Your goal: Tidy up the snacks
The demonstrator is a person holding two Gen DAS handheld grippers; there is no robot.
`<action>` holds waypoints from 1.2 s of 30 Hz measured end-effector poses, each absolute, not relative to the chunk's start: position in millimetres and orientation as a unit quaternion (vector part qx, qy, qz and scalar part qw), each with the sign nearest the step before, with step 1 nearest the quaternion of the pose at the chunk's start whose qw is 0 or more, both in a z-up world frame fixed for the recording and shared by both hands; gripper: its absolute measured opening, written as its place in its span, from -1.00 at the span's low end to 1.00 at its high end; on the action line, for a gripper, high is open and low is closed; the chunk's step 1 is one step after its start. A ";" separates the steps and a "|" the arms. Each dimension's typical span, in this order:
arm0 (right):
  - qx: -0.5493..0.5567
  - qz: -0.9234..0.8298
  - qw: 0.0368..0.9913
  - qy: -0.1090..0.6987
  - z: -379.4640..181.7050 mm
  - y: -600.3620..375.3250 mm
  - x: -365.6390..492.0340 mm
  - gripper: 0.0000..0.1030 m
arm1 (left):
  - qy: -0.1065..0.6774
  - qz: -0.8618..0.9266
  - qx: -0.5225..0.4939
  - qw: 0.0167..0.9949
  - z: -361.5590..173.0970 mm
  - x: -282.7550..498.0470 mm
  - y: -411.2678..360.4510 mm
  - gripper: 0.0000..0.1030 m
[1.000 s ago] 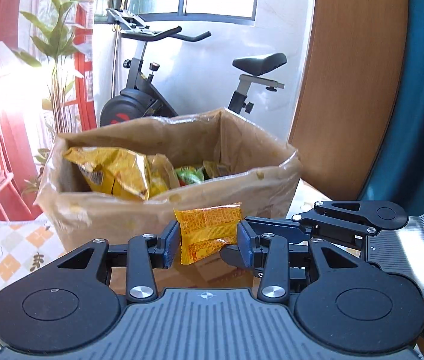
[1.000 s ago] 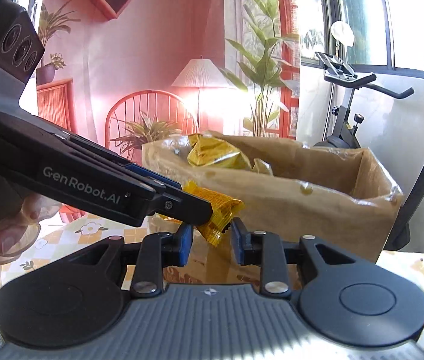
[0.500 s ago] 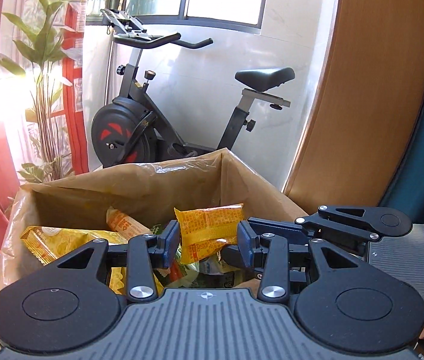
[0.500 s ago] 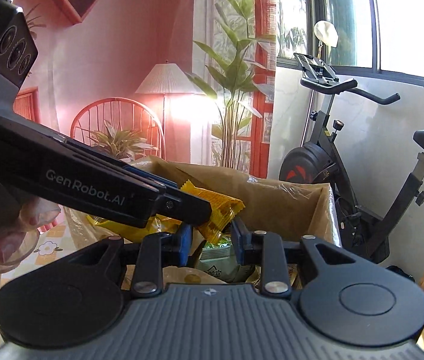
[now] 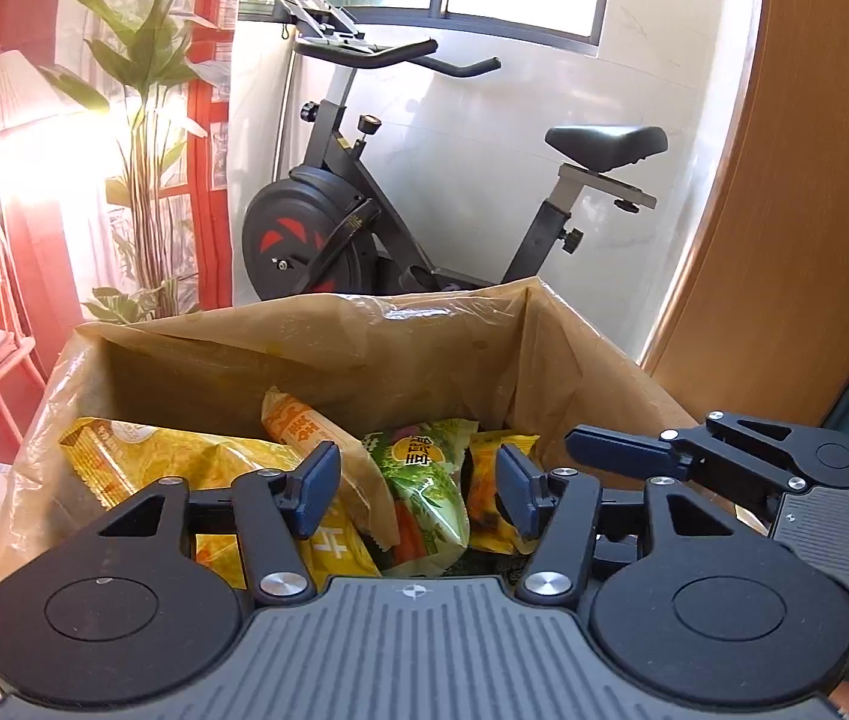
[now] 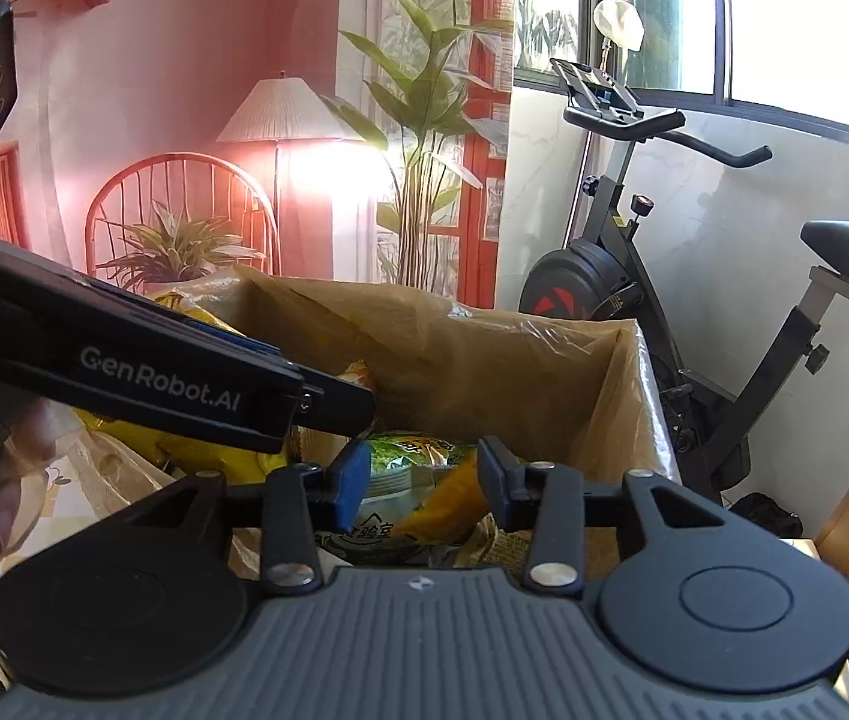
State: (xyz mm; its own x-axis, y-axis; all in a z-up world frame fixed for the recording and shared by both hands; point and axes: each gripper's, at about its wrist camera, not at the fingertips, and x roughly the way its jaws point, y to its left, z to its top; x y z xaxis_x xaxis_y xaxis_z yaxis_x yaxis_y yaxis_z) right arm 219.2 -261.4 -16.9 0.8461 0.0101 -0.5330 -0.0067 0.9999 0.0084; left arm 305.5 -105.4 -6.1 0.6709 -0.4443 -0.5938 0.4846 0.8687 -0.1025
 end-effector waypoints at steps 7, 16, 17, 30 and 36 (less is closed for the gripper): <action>0.010 -0.009 0.963 0.268 6.1 -260.2 208.0 0.52 | 0.278 -0.221 0.061 0.933 20.8 281.8 -90.2 0.60; 0.014 -0.027 0.970 0.241 51.1 -245.7 173.6 0.89 | 0.221 -0.182 0.094 0.954 62.8 232.1 -71.9 0.76; 0.011 -0.028 0.971 0.238 55.0 -243.2 169.7 0.89 | 0.217 -0.180 0.091 0.955 66.7 226.8 -68.8 0.76; 0.025 -0.045 0.980 0.191 90.0 -222.0 122.8 0.98 | 0.170 -0.132 0.064 0.974 96.8 169.9 -44.9 0.84; 0.033 -0.043 0.980 0.191 91.2 -217.2 116.4 0.98 | 0.168 -0.116 0.052 0.978 96.9 158.6 -39.9 0.86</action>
State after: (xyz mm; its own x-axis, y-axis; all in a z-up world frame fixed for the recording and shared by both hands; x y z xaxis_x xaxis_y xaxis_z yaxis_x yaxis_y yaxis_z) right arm 116.4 -217.2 91.2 0.9231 -0.0718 -0.3777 0.0967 0.9942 0.0474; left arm 158.6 -39.9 96.9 0.9165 -0.2094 -0.3408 0.2444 0.9676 0.0629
